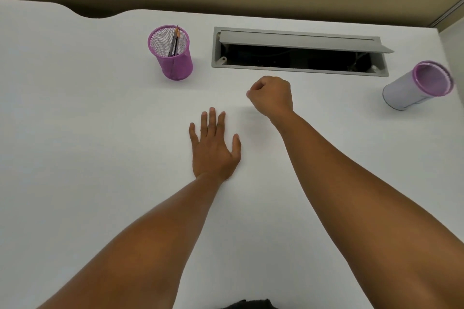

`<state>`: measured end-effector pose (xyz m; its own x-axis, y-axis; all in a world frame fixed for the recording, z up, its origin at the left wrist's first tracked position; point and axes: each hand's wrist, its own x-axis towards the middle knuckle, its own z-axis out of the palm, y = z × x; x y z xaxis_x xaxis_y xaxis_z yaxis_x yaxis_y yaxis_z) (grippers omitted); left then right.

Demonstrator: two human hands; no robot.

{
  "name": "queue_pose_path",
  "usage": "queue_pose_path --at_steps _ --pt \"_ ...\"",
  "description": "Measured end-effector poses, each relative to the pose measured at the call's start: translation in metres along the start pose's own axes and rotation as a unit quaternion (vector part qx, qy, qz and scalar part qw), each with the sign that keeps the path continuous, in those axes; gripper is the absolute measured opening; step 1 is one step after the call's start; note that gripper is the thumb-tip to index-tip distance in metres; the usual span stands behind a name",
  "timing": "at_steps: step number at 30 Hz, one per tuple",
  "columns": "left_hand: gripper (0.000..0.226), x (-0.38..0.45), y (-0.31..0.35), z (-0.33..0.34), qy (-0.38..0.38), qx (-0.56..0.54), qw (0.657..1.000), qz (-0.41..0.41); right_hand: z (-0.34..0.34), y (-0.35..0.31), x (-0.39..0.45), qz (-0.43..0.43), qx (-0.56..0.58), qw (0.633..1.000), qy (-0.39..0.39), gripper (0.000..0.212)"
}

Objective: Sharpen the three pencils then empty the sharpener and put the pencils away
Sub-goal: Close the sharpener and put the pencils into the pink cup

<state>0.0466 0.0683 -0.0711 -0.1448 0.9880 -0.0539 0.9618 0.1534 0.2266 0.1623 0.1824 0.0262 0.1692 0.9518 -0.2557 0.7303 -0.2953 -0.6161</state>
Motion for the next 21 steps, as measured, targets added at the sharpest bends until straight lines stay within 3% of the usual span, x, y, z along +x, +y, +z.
queue_pose_path --at_steps 8,21 --pt "0.067 0.000 0.000 0.001 0.008 0.003 1.000 0.002 -0.035 0.058 -0.025 0.055 -0.086 0.995 -0.014 0.020" --pt "0.068 -0.002 -0.001 0.000 0.010 -0.007 1.000 0.006 -0.044 0.100 -0.071 0.043 -0.253 0.966 -0.035 0.022"
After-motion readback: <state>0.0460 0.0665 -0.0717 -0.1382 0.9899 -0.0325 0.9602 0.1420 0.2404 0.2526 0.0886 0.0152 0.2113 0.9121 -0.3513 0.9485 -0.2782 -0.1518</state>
